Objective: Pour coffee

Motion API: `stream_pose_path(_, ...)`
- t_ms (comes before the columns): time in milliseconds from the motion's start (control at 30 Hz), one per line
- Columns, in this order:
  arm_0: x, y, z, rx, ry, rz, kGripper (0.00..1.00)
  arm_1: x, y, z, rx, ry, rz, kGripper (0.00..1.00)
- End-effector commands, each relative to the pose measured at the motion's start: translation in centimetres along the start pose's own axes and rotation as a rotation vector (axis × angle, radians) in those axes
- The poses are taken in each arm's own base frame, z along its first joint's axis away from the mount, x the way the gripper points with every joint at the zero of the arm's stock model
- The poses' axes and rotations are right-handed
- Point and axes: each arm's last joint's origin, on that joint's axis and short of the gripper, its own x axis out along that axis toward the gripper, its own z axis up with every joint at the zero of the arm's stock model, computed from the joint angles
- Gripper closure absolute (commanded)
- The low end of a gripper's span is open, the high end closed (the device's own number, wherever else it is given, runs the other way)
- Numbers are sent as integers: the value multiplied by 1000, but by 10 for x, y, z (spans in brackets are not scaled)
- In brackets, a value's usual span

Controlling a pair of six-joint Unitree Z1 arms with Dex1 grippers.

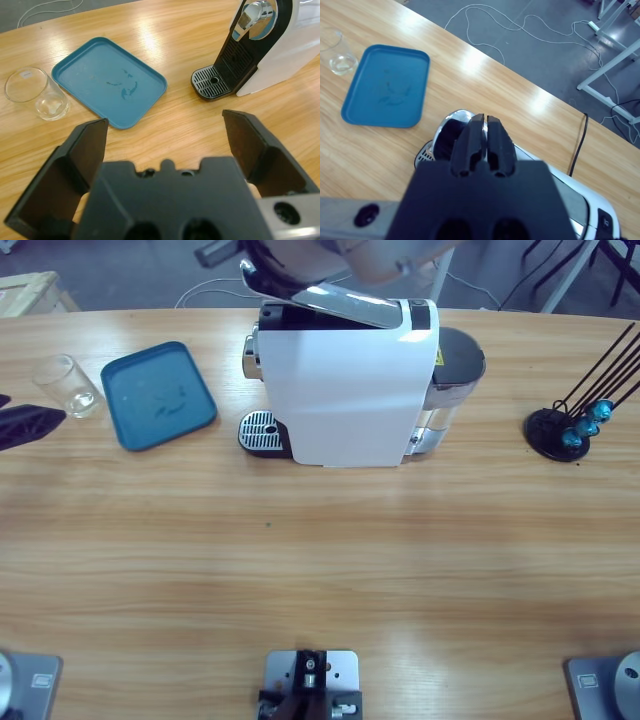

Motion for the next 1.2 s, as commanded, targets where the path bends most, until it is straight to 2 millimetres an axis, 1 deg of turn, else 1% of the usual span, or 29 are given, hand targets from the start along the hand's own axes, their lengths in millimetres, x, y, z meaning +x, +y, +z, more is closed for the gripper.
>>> stream_pose_path(33,1,1,-12,15,21,-12,32,63,50,-79,-103,200,21,1000)
stream_pose_path(200,1,1,-12,15,23,-13,32,70,50,-101,-65,217,11,1000)
stream_pose_path(367,2,0,-11,15,26,-16,32,70,47,-119,-36,225,4,1000)
stream_pose_path(667,3,0,-11,15,29,-19,32,76,49,-135,-18,240,14,1000)
stream_pose_path(767,3,0,-11,15,29,-19,32,75,47,-137,-16,242,10,1000)
stream_pose_path(833,2,0,-11,15,28,-19,32,69,44,-131,-11,224,8,1000)
stream_pose_path(900,2,0,-11,15,28,-19,32,53,37,-113,-5,175,9,1000)
stream_pose_path(933,2,0,-12,15,28,-19,32,42,31,-100,-6,137,5,1000)
stream_pose_path(967,3,0,-12,16,30,-19,29,30,21,-84,-7,98,4,1000)
stream_pose_path(1000,4,0,-12,17,33,-18,24,11,1,-59,13,38,26,1000)
stream_pose_path(1033,6,0,-12,19,39,-17,16,-8,-18,-37,36,-20,68,898)
stream_pose_path(1067,8,0,-11,23,45,-14,13,-36,-42,-8,67,-96,130,130)
stream_pose_path(1100,8,0,-11,25,45,-8,11,-60,-59,11,76,-136,171,28)
stream_pose_path(1133,7,1,-10,26,36,3,9,-86,-76,30,89,-170,198,2)
stream_pose_path(1167,3,2,-9,23,12,15,9,-120,-96,49,98,-202,244,0)
stream_pose_path(1200,-3,2,-9,20,-13,17,9,-147,-110,59,89,-219,274,0)
